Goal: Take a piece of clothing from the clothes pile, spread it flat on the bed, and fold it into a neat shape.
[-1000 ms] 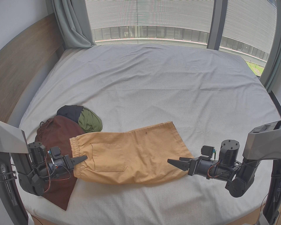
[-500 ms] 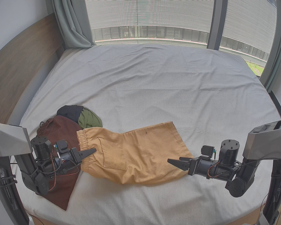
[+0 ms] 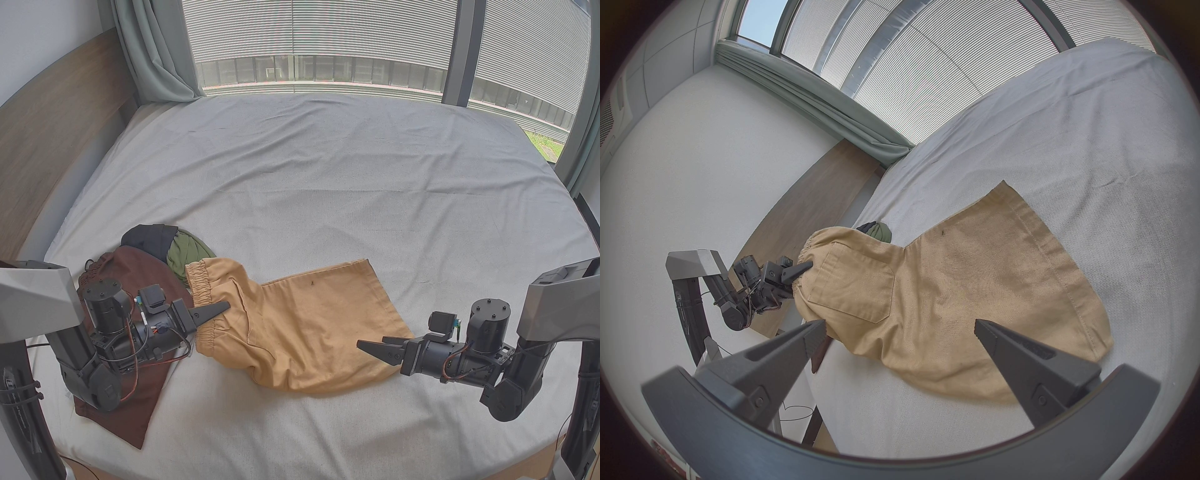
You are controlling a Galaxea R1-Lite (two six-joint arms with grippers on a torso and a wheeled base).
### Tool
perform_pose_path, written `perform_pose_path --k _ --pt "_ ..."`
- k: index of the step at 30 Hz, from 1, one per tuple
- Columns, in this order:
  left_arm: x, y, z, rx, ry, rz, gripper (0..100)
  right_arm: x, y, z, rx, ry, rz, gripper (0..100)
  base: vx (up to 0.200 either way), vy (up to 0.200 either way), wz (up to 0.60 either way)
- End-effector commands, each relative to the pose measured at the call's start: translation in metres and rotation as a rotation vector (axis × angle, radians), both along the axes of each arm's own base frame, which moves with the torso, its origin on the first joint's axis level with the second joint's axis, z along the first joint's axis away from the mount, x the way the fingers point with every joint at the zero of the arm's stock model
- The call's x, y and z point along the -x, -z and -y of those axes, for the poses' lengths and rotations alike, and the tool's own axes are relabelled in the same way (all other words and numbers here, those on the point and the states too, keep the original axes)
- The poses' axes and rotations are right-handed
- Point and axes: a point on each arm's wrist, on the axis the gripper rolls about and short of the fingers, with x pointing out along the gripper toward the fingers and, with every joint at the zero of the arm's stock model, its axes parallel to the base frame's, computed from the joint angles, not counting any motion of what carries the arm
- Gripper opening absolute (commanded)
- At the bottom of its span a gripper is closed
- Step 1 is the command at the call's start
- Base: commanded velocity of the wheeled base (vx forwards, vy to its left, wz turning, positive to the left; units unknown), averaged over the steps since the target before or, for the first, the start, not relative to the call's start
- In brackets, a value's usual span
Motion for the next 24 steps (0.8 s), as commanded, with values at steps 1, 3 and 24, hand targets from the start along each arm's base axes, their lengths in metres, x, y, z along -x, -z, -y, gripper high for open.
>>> perform_pose_path --k 1,3,24 --pt "-0.005 -0.002 0.009 0.008 0.009 0.019 0 0.000 0.003 0.000 0.004 -0.001 -0.008 100 0.000 0.000 0.00" --pt "-0.009 -0.002 0.015 0.008 0.003 0.027 0 -0.001 0.003 0.000 0.003 -0.001 -0.006 100 0.000 0.000 0.00" --pt "-0.020 -0.003 0.048 0.076 0.076 0.015 0 -0.012 -0.008 0.002 -0.024 0.021 0.047 100 0.000 0.000 0.00"
